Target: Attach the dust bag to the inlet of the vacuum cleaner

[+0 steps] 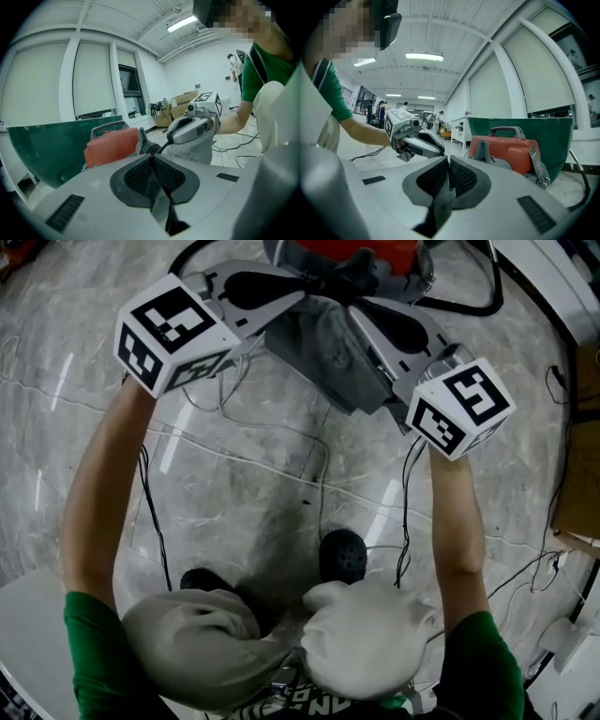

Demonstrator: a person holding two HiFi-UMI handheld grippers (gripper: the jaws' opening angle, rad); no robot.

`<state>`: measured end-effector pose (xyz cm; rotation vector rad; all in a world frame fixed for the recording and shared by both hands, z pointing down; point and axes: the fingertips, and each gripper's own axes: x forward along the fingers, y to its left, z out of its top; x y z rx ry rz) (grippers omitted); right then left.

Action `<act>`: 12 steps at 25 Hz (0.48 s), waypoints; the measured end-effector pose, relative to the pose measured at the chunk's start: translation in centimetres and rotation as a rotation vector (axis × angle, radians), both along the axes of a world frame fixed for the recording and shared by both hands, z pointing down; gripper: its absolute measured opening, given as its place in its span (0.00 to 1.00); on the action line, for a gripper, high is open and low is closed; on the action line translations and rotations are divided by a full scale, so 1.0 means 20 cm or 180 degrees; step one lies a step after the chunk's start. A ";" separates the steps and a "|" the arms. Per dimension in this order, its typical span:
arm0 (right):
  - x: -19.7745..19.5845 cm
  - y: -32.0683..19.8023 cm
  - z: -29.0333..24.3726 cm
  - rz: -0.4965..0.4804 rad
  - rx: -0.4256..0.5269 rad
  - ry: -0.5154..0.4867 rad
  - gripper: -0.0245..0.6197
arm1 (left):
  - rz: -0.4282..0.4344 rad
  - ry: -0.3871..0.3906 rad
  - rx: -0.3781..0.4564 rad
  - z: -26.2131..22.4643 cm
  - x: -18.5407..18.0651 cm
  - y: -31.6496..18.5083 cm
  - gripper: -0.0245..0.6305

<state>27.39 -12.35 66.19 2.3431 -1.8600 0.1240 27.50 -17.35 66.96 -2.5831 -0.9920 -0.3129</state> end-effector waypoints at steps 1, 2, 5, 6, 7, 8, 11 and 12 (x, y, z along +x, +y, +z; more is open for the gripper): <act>0.01 0.00 0.00 -0.0009 0.0013 -0.0003 0.07 | 0.0000 0.0010 -0.0001 0.00 0.01 0.00 0.06; 0.01 0.00 0.00 -0.0015 0.0024 -0.0006 0.07 | -0.0003 0.0019 0.0005 -0.01 0.01 0.00 0.06; 0.02 0.01 0.00 -0.0033 0.0070 -0.0033 0.07 | -0.0007 0.0027 0.0040 -0.01 0.02 0.01 0.07; 0.02 0.01 0.00 -0.0037 0.0087 -0.0045 0.07 | -0.0007 0.0028 0.0048 -0.01 0.03 0.01 0.07; 0.02 0.01 0.00 -0.0039 0.0102 -0.0054 0.07 | -0.0010 0.0032 0.0049 -0.01 0.03 0.01 0.07; 0.02 0.01 0.00 -0.0040 0.0115 -0.0059 0.07 | -0.0017 0.0038 0.0045 -0.02 0.03 0.01 0.07; 0.03 0.01 -0.01 -0.0049 0.0131 -0.0060 0.07 | -0.0038 0.0041 0.0035 -0.02 0.04 0.01 0.07; 0.03 0.00 -0.01 -0.0053 0.0133 -0.0064 0.07 | -0.0042 0.0039 0.0040 -0.02 0.04 0.00 0.07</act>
